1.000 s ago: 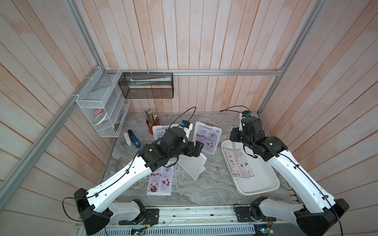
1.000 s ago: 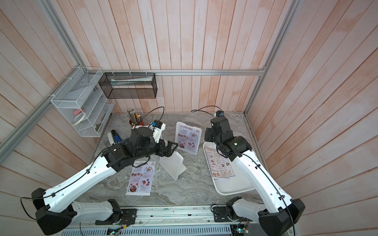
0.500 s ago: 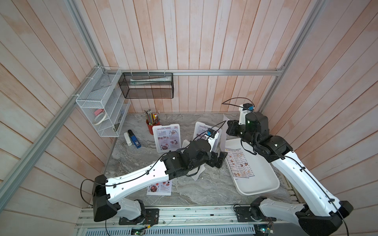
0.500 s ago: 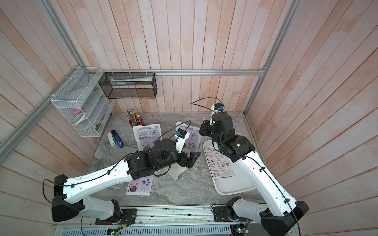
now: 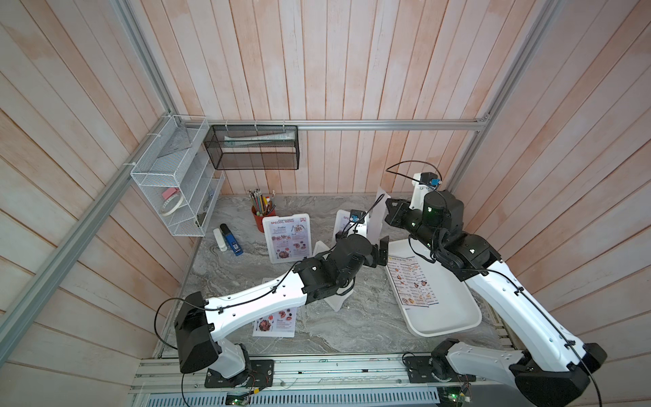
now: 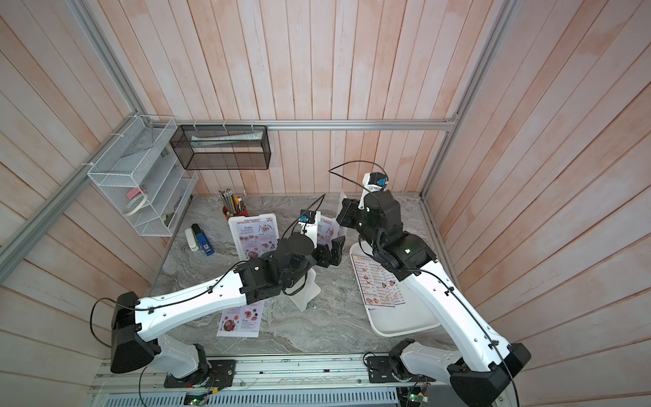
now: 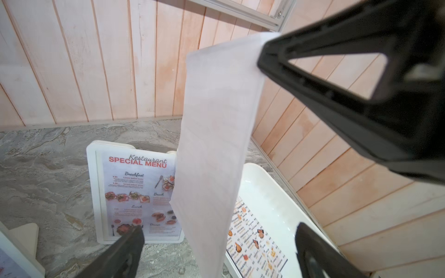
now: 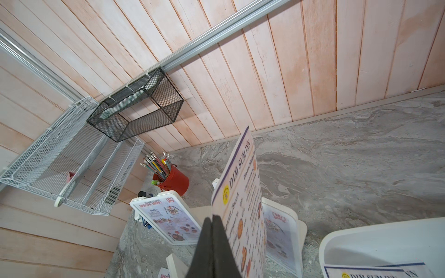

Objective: Replace the menus in the menu holders
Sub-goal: Pick up the menu from the storage box.

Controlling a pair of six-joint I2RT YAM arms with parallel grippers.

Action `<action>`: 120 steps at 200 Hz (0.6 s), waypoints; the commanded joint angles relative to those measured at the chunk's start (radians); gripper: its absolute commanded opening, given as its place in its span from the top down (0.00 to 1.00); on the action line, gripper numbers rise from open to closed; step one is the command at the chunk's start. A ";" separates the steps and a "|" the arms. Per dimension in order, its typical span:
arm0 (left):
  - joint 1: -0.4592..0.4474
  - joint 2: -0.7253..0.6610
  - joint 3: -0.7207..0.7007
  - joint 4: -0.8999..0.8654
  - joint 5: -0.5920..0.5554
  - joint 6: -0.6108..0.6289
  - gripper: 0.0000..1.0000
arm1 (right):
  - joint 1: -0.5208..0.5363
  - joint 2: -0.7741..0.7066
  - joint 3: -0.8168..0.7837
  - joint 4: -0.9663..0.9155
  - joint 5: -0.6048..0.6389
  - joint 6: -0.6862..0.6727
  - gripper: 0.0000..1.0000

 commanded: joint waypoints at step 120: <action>0.065 0.163 0.095 0.126 0.079 0.041 0.11 | -0.001 -0.008 -0.012 0.036 -0.030 0.013 1.00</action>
